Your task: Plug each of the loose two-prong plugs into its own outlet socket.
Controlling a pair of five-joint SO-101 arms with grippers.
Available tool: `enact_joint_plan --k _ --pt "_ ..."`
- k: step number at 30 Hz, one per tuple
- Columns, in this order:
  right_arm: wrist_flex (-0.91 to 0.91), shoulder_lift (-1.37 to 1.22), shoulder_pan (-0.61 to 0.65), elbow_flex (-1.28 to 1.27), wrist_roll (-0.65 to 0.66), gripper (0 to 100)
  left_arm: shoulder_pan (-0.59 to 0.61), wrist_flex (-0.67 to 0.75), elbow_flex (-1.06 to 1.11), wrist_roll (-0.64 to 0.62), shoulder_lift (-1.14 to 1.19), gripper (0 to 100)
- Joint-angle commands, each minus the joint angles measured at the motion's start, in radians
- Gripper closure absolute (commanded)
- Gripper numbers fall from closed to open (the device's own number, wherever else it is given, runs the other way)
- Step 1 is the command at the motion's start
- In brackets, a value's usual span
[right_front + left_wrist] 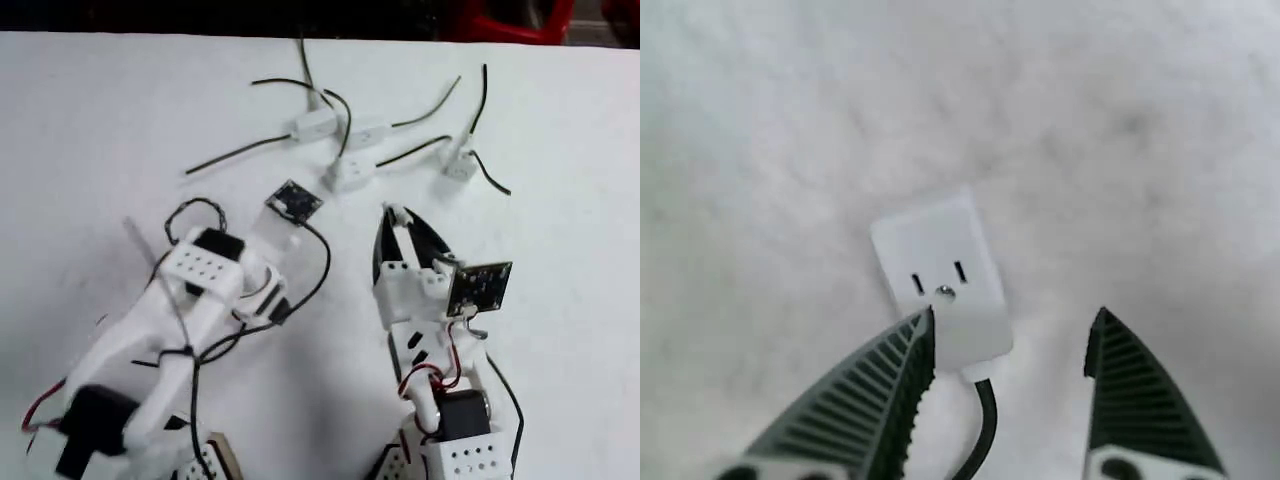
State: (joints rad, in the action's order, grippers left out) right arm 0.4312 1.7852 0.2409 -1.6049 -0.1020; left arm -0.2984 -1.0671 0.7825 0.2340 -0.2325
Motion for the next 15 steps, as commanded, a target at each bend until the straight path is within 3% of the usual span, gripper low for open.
enact_joint_plan --k 1,6,10,15 --pt "-0.015 0.004 -0.013 0.008 -0.006 98.1 0.019 0.094 -0.054 -0.012 0.113 71" --pt "-0.013 0.004 -0.013 0.006 -0.006 98.1 0.177 0.069 -0.135 0.005 0.137 69" --pt "-0.013 0.004 -0.013 0.006 -0.003 98.1 0.332 0.068 -0.166 0.13 0.137 69" --pt "-0.013 0.004 -0.007 0.006 0.0 98.1 0.481 0.066 -0.233 0.201 0.131 69"
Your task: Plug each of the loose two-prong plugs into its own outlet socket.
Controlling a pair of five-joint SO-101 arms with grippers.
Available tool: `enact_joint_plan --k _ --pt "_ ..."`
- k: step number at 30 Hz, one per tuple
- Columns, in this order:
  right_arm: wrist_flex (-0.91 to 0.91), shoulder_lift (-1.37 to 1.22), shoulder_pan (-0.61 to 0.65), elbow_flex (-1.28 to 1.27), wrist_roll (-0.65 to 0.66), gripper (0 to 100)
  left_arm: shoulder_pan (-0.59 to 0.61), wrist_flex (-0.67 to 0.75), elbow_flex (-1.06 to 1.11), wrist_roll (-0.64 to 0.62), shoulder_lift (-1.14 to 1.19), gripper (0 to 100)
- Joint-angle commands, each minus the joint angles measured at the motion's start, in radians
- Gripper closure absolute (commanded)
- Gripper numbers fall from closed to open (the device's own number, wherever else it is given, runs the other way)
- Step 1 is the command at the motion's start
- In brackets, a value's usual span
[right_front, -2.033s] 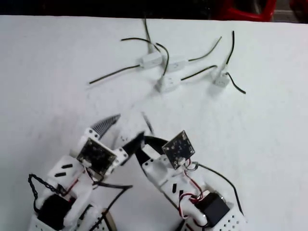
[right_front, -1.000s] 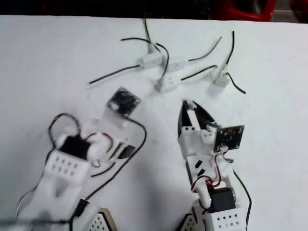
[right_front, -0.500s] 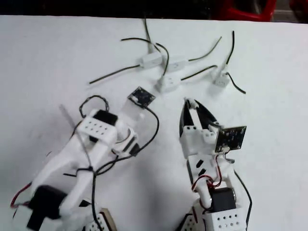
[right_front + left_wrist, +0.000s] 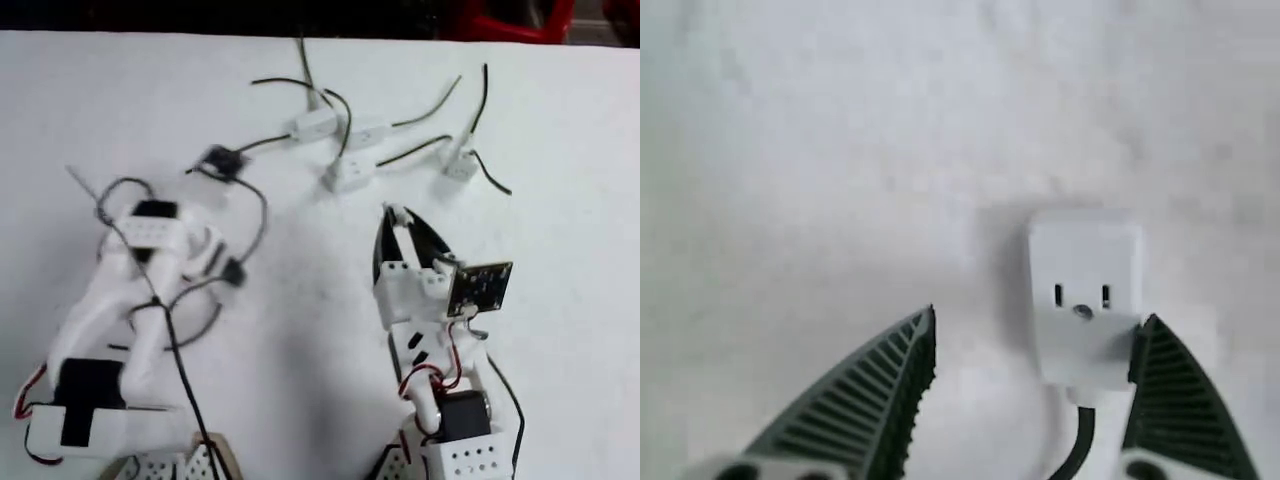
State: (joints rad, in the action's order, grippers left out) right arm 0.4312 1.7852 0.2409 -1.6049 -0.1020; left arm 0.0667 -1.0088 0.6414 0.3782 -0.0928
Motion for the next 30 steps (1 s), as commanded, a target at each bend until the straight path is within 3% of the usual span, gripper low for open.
enact_joint_plan --k 1,7,13,17,23,30 --pt "-0.013 0.004 -0.007 0.006 0.0 98.1 0.134 0.002 -0.109 0.064 -0.008 69" --pt "-0.013 0.004 -0.005 0.006 0.0 98.1 0.145 -0.158 -0.239 0.098 -0.012 69" --pt "-0.013 0.004 -0.005 0.006 0.0 98.1 0.031 -0.333 -0.361 0.097 -0.004 69" --pt "-0.013 0.004 -0.008 0.006 0.0 98.1 -0.004 -0.287 -0.319 0.044 -0.001 69" --pt "-0.013 0.004 -0.008 0.006 0.002 98.1 0.044 -0.132 -0.236 0.034 -0.001 69" --pt "-0.012 0.004 -0.007 0.006 0.002 98.1 0.059 -0.117 -0.239 0.054 0.061 69"
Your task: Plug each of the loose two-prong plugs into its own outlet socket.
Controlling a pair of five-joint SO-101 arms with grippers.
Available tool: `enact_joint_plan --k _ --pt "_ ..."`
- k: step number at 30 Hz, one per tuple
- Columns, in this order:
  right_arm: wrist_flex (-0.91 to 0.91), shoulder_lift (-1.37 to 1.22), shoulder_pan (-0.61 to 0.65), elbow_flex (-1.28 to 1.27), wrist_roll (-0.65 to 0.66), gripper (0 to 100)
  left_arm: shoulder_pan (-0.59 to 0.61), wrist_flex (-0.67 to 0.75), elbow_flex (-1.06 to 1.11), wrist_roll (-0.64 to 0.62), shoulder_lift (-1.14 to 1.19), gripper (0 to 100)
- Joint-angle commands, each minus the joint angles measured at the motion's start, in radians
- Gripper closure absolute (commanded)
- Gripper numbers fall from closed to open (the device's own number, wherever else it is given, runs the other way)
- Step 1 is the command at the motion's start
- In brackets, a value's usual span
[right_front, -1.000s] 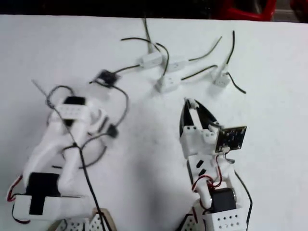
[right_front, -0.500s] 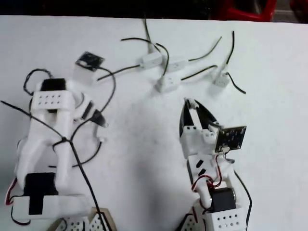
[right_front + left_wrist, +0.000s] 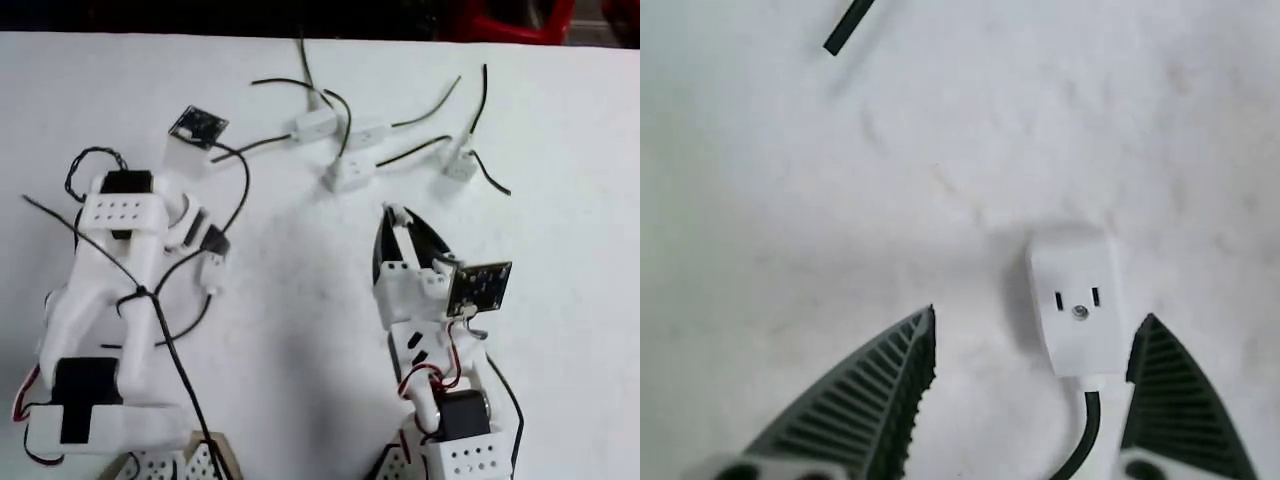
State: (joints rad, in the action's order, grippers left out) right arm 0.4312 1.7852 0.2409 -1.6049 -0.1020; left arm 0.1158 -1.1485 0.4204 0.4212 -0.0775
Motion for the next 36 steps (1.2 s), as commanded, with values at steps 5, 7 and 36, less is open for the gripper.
enact_joint_plan --k 5,7,36 --pt "-0.012 0.004 -0.008 0.006 0.002 98.1 0.008 0.014 -0.097 0.02 0.237 69" --pt "-0.012 0.004 -0.008 0.006 0.002 98.1 0.005 -0.006 -0.141 0.02 0.303 70" --pt "-0.013 0.005 -0.013 0.006 0.002 98.1 -0.255 -0.092 -0.183 0.157 0.091 72"
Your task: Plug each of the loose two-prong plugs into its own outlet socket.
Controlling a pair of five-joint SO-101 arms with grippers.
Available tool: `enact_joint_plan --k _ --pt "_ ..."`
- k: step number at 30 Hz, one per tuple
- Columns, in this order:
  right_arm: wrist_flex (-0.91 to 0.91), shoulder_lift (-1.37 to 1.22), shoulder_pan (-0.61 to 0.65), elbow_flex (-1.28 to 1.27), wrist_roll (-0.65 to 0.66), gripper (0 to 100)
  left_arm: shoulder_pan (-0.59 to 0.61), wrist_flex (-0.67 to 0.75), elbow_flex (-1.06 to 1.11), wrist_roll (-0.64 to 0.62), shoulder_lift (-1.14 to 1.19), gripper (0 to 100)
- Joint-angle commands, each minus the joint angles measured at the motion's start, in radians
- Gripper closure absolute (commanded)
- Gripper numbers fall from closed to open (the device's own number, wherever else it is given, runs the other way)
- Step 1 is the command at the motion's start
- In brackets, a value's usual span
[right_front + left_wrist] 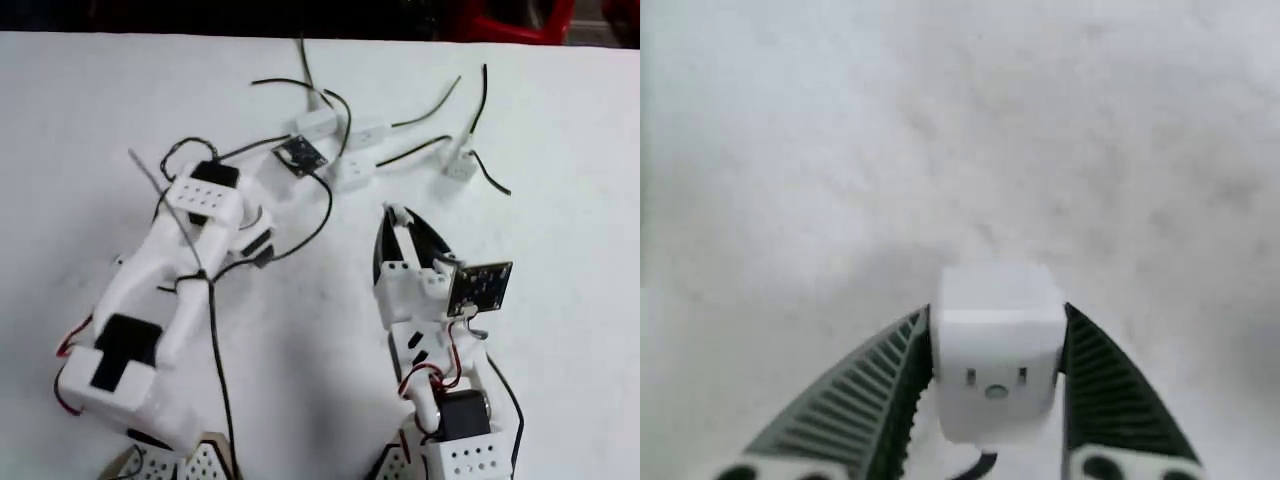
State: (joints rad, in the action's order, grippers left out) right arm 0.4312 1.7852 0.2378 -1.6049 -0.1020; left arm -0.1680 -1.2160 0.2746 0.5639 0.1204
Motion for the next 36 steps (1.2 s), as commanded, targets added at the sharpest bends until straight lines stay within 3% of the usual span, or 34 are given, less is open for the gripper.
enact_joint_plan --k 1,13,28,36 --pt "-0.013 0.005 -0.01 0.006 0.002 98.1 0.041 -0.025 -0.037 0.02 -0.113 72" --pt "-0.013 0.005 -0.01 0.006 0.002 98.1 0.17 0.089 -0.046 0.089 0.013 72" --pt "-0.013 0.004 -0.01 0.006 0.002 98.1 -0.041 0.098 0.055 0.08 0.091 77" --pt "-0.013 0.004 -0.01 0.006 0.002 98.1 -0.056 0.121 0.08 0.055 0.091 85"
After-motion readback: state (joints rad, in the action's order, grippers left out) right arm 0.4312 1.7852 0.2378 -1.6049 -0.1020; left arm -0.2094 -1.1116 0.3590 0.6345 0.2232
